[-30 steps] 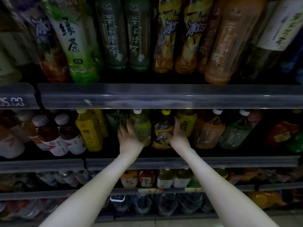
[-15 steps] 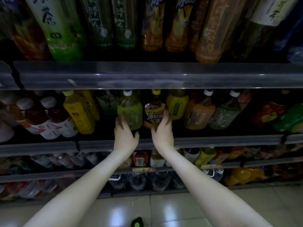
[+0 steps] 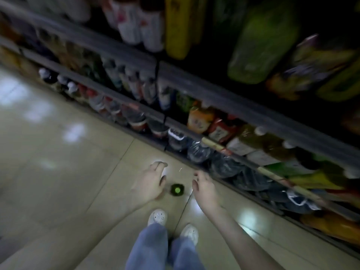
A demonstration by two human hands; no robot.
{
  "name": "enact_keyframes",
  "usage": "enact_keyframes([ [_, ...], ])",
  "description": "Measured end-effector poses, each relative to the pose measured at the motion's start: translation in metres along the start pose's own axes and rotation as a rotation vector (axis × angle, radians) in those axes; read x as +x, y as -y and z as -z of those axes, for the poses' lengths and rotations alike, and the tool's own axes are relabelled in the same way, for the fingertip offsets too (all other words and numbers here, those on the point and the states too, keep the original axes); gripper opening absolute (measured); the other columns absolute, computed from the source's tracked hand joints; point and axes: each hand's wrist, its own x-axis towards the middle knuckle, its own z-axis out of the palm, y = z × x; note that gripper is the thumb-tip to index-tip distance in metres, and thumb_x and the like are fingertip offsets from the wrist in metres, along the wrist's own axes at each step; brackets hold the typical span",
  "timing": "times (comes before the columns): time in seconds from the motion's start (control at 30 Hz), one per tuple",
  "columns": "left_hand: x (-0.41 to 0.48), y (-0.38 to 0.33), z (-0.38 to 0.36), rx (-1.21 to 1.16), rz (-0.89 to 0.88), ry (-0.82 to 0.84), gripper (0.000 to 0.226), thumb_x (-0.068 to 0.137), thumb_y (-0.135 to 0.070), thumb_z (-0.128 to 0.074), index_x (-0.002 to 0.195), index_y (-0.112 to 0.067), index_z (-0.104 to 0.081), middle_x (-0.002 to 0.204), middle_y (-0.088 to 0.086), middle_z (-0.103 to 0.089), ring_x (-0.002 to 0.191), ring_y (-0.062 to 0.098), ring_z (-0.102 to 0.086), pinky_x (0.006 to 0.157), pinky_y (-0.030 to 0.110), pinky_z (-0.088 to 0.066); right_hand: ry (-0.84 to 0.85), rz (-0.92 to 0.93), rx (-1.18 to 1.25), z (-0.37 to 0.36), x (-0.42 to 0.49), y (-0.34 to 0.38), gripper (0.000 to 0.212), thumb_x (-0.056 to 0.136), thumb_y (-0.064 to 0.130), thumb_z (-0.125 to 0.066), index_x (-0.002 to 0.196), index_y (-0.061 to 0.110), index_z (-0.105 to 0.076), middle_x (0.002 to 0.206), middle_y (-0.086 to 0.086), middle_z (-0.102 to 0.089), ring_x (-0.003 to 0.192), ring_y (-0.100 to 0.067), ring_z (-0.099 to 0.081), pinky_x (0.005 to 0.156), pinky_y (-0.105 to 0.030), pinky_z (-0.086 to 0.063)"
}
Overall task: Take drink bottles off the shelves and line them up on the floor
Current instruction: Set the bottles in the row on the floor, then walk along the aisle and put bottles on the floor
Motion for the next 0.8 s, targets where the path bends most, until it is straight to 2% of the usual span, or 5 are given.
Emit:
enact_keyframes([
  [0.17,0.016,0.114,-0.099,-0.053,0.245,0.104,0.043,0.095,-0.018,-0.048,0.137,-0.012,-0.041,0.14,0.007,-0.043,0.111,0.029,-0.056,0.086,0.034,-0.043,0.243,-0.118,-0.066,-0.147,0.031,-0.053,0.046,0.096,0.019,-0.046,0.141,0.015,-0.037,0.137,-0.005,-0.046,0.121,-0.021,-0.05,0.094,-0.03,-0.042],
  [0.27,0.047,0.181,-0.171,-0.068,0.204,0.107,0.051,0.089,-0.029,-0.037,0.134,-0.006,-0.048,0.136,0.014,-0.049,0.11,0.036,-0.058,0.085,0.039,-0.05,0.274,-0.11,-0.23,-0.236,0.08,-0.092,0.059,0.096,0.024,-0.048,0.148,0.018,-0.022,0.14,-0.008,-0.042,0.124,-0.024,-0.046,0.096,-0.031,-0.043],
  [0.5,0.1,0.278,-0.301,0.03,0.175,0.173,0.059,0.095,-0.019,-0.047,0.149,-0.012,-0.023,0.154,0.009,-0.024,0.138,0.026,-0.029,0.109,0.031,-0.026,0.501,-0.16,-0.504,-0.387,0.185,-0.176,0.055,0.097,0.036,-0.046,0.146,0.032,-0.021,0.146,-0.017,-0.023,0.119,-0.036,-0.044,0.094,-0.041,-0.043],
  [0.6,0.087,0.276,-0.327,-0.039,0.158,0.199,0.059,0.092,-0.016,-0.052,0.146,-0.012,-0.03,0.153,0.01,-0.025,0.135,0.03,-0.033,0.107,0.04,-0.035,0.448,-0.138,-0.526,-0.404,0.192,-0.193,0.041,0.096,0.018,-0.042,0.135,0.024,-0.032,0.134,-0.022,-0.035,0.11,-0.037,-0.049,0.086,-0.04,-0.044],
  [0.8,0.055,0.242,-0.274,-0.069,0.108,0.201,0.058,0.093,-0.023,-0.053,0.147,-0.022,-0.032,0.153,0.003,-0.025,0.131,0.027,-0.039,0.101,0.039,-0.041,0.382,-0.08,-0.334,-0.329,0.143,-0.155,0.027,0.096,0.032,-0.045,0.122,0.023,-0.043,0.115,-0.011,-0.052,0.094,-0.033,-0.058,0.072,-0.035,-0.046],
])
